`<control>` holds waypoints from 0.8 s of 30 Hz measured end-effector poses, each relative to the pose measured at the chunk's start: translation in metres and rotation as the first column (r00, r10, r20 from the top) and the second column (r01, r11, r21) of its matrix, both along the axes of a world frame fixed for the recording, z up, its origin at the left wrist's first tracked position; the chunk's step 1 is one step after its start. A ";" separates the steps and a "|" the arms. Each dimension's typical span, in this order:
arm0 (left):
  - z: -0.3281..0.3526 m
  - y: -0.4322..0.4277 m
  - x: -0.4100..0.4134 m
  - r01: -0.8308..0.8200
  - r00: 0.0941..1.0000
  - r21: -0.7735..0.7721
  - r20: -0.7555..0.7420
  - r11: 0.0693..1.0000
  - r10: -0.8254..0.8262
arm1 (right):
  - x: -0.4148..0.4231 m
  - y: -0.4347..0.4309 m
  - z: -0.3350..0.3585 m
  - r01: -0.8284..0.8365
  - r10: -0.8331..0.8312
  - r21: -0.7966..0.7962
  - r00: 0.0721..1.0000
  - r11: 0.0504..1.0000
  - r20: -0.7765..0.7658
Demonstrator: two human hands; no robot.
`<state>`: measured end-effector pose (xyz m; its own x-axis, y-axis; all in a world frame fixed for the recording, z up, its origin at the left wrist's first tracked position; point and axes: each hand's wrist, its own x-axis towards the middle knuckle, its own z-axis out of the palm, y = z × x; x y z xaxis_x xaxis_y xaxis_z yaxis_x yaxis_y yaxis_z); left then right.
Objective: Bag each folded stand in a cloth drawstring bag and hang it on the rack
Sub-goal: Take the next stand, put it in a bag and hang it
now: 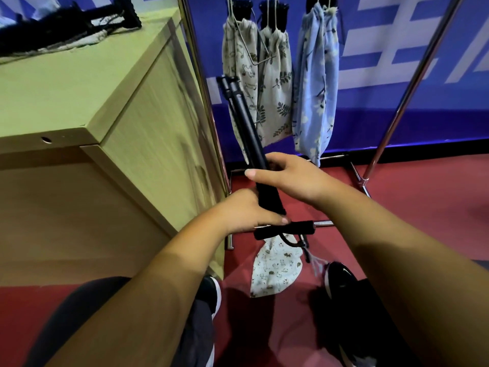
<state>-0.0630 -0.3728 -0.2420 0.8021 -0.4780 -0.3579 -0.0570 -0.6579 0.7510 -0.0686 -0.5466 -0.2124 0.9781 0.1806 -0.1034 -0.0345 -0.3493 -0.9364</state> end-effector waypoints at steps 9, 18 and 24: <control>0.003 0.001 -0.004 0.018 0.992 0.138 0.123 0.990 -0.035 | 0.005 -0.005 -0.005 0.206 -0.202 -0.067 0.978 0.976 0.058; 0.001 0.016 -0.013 0.042 0.995 0.060 0.083 0.997 -0.047 | -0.008 -0.001 0.003 0.286 -0.286 0.002 0.958 0.958 0.016; -0.019 0.020 -0.020 0.102 0.992 0.207 0.056 0.973 -0.115 | -0.018 -0.001 -0.004 0.253 -0.260 -0.143 0.965 0.957 -0.035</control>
